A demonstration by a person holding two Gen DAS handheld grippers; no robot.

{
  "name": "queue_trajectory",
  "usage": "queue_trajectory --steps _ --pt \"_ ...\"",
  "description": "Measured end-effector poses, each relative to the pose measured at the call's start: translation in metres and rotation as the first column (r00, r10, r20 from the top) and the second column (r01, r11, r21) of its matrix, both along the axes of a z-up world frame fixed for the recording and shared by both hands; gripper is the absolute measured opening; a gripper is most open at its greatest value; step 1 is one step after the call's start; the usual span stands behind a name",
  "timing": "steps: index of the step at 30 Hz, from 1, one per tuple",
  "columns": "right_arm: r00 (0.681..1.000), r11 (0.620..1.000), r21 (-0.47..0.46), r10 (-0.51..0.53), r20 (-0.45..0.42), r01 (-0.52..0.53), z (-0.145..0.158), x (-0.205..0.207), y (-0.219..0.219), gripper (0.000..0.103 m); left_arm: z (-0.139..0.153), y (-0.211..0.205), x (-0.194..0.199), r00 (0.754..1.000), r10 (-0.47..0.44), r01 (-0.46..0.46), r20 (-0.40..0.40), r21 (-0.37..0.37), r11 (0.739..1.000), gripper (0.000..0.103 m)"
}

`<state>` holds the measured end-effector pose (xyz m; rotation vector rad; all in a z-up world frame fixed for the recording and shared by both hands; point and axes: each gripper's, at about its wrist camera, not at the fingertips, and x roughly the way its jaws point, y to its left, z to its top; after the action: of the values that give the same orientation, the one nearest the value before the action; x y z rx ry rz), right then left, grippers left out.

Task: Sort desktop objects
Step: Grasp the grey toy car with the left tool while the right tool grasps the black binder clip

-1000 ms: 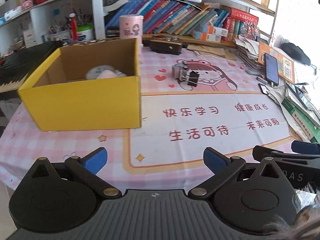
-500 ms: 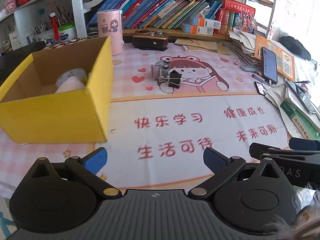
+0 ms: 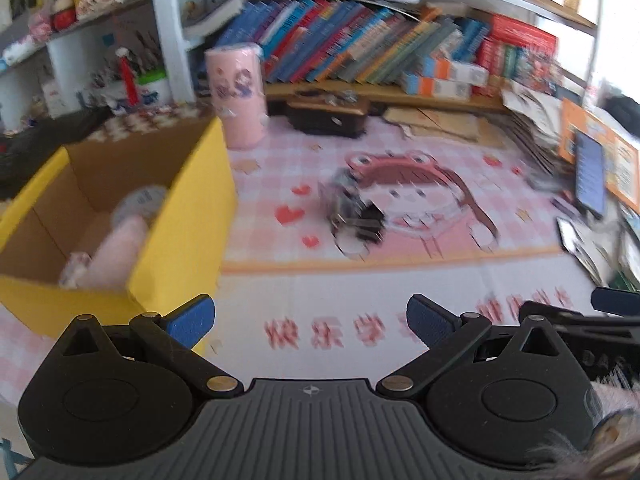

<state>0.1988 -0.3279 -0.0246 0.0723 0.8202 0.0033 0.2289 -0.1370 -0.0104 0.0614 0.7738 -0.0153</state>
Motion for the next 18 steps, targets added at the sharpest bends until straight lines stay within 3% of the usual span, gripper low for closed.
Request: queue_trajectory --steps 7,15,18 --pt "0.963 0.968 -0.030 0.251 0.092 -0.250 -0.014 0.044 0.013 0.086 0.011 0.003 0.038 0.996 0.087 -0.088 0.037 0.029 0.996 0.103" --pt "0.844 0.854 -0.105 0.520 0.132 -0.509 -0.051 0.097 0.051 0.079 0.018 0.005 0.057 0.987 0.151 -0.154 0.049 0.067 0.986 0.103" --pt "0.828 0.837 -0.117 0.546 0.128 -0.534 -0.062 0.122 0.065 0.072 0.019 0.008 0.059 0.984 0.172 -0.175 0.043 0.085 0.981 0.103"
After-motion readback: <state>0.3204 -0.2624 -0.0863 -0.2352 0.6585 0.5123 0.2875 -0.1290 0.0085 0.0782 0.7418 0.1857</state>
